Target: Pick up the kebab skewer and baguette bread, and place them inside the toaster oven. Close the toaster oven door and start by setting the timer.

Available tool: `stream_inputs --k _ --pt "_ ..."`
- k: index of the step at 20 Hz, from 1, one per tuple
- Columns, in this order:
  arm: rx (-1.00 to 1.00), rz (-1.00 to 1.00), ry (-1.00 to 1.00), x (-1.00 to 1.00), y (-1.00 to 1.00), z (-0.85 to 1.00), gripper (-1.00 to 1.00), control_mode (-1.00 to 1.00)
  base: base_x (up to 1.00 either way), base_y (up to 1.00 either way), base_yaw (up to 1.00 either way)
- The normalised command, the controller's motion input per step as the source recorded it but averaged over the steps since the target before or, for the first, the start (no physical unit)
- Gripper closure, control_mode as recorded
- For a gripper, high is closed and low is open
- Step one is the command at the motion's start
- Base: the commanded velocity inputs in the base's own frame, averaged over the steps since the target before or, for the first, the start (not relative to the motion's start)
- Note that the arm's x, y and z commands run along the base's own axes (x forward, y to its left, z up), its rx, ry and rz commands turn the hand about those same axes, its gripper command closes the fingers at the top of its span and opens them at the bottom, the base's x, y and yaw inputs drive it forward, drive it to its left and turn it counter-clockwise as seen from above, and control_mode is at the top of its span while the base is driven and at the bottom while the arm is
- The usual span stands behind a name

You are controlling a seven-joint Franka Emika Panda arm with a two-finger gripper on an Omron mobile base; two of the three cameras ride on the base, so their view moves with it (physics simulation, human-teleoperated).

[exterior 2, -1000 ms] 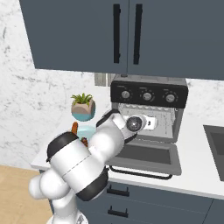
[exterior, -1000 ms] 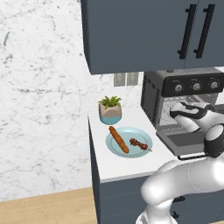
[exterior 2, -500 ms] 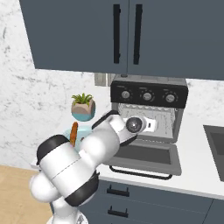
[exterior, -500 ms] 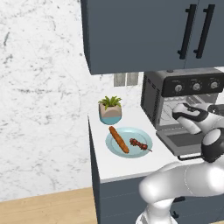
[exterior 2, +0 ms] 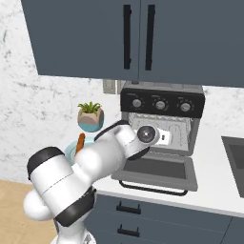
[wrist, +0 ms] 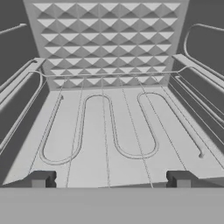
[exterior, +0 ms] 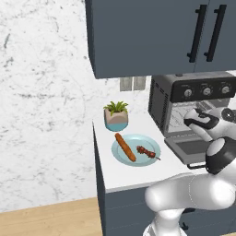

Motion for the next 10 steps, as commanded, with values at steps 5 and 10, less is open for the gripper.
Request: stream_inputs --k 5,10 --pt "0.0 0.0 0.04 -0.31 0.0 -0.47 -1.0 -1.0 0.0 0.0 0.0" --pt "0.0 0.0 0.04 -0.34 0.0 -0.46 -1.0 -1.0 0.0 0.0 0.0"
